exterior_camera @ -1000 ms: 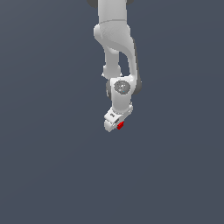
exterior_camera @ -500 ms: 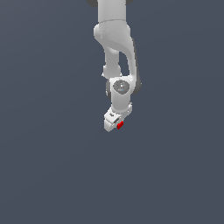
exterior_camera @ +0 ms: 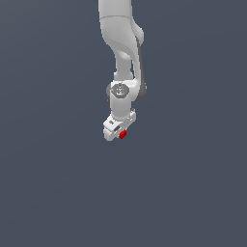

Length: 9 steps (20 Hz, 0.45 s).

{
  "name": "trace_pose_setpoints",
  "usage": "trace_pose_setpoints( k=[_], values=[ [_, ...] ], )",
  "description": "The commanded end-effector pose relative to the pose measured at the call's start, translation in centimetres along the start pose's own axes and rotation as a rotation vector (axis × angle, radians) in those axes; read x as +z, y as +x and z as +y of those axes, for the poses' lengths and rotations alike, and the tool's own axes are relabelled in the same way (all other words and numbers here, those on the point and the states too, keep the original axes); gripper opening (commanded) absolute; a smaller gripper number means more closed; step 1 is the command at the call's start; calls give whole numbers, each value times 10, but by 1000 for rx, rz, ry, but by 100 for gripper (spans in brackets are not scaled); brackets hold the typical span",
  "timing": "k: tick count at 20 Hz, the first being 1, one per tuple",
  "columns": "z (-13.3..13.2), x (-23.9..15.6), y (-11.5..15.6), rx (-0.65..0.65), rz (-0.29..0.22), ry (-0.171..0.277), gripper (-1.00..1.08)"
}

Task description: Pick up the red cube and move it to a goal position.

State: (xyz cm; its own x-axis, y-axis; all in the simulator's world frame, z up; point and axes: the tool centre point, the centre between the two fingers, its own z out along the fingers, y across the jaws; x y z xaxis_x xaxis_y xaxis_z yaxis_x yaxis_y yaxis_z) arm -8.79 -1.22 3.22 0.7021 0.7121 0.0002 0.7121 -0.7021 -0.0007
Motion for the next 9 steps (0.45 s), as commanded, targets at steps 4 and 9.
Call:
trace_pose_setpoints(
  k=[4, 9],
  values=[
    [15, -7, -27, 0, 0, -1, -100],
    [19, -8, -34, 0, 0, -1, -100]
  ],
)
